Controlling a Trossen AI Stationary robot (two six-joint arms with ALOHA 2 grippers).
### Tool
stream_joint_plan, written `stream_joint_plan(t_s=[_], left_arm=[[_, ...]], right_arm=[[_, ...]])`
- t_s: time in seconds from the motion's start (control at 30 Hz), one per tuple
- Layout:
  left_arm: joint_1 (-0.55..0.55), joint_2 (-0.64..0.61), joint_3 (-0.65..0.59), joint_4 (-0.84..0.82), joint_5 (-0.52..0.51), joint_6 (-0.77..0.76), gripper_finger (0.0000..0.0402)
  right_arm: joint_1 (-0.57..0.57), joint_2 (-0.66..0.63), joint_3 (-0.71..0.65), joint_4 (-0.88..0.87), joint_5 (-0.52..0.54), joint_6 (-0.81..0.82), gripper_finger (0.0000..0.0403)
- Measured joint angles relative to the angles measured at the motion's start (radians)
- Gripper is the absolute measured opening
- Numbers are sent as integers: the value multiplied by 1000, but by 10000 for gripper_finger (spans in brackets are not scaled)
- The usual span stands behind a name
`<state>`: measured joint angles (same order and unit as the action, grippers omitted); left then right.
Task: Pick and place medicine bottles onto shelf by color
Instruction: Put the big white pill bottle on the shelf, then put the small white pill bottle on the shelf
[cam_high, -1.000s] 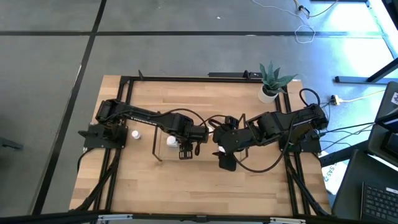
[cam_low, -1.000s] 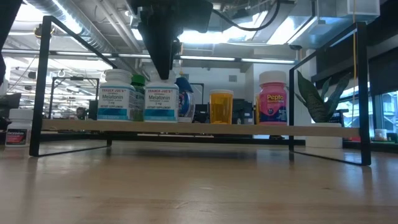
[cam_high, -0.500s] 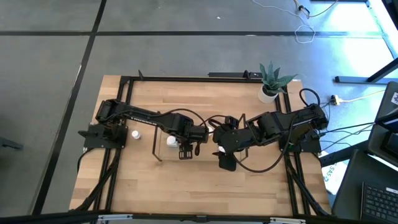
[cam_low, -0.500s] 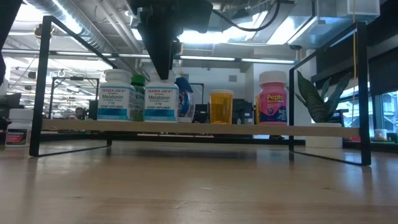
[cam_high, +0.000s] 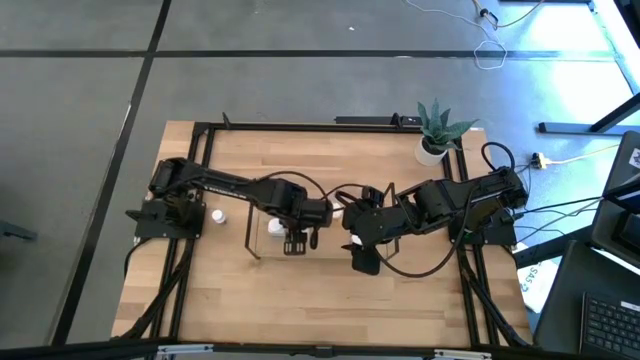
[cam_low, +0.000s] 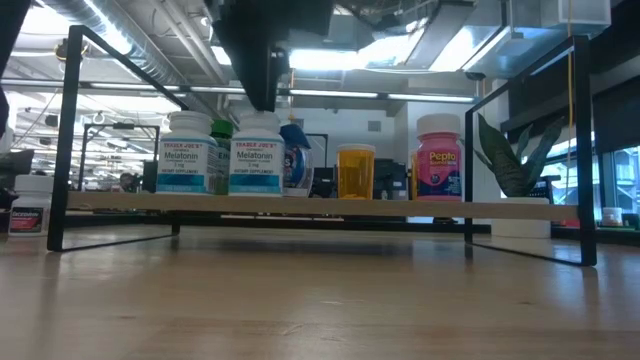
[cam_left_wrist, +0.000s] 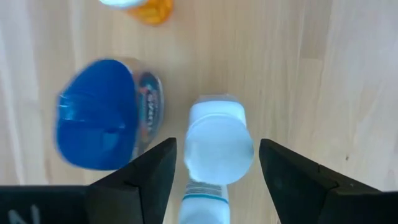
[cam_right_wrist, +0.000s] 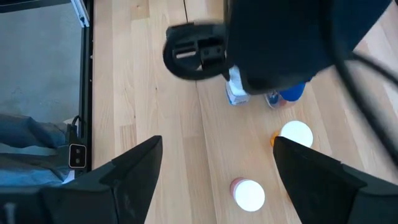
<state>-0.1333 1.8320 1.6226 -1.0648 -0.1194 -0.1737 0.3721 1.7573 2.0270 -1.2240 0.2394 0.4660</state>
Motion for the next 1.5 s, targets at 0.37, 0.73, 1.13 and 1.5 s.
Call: stream_joint_plan(t_s=[0.37,0.73,1.13,1.5], left_arm=[[-27,-94,1,-5,-98,36,224],[-101,-254,3,-116,-193,-59,224],[-269,-365,3,-506,-269,-592,224],[-341,-565,-228,-503,-233,-935,220]], right_arm=[[0,0,0,8,1,0,307],[0,0,0,17,3,-1,307],[0,0,0,40,3,0,307],[0,0,0,54,2,0,307]])
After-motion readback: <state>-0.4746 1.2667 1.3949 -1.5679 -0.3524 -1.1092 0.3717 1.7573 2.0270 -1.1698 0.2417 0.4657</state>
